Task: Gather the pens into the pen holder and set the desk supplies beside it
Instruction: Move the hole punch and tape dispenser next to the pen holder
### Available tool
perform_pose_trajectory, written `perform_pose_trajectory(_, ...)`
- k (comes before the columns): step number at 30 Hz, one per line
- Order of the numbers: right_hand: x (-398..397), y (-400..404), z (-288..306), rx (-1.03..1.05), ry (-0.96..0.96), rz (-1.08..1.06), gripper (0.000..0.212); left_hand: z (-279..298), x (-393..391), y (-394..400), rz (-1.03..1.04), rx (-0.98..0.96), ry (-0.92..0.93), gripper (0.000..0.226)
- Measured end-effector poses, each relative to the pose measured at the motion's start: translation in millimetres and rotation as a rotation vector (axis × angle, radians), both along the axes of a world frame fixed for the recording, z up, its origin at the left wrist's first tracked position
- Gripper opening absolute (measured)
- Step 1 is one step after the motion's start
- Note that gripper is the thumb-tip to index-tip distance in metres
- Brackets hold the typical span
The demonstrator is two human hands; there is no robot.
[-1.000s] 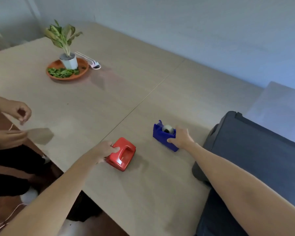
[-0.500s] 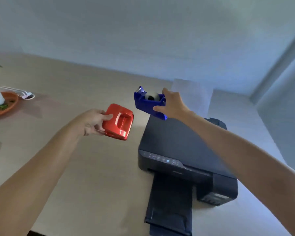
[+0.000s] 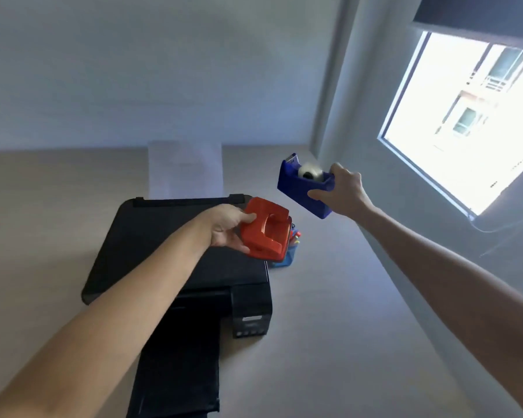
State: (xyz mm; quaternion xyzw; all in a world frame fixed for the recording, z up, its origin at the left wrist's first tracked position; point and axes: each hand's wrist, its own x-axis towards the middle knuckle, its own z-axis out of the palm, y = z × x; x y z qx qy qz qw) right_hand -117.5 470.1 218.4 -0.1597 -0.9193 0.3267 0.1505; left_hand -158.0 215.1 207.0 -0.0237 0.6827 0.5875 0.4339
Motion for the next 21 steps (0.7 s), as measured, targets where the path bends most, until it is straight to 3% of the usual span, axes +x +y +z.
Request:
perform_pose_trajectory(9,41.5,86.0,-98.2,-0.12,-0.159,-0.204,0.041,-86.6,38.0,132.6,0.027,-0.198,-0.174,0.033)
perform_pose_trajectory(12,39.9,85.4,-137.5,-0.133,-0.23,-0.217,0.041,-119.7,36.5,148.4,0.111,-0.298,-0.218,0.019)
perform_pose_trajectory(17,24.9,67.1,-189.7,-0.251,-0.269,-0.243,0.039,-177.2,19.7,153.3,0.312,-0.384,-0.246,0.025)
perform_pose_trajectory(21,17.6,49.4,-215.6,-0.273,-0.255,-0.284,0.04,-171.2,24.9,155.5,0.376,-0.385,-0.219,0.031)
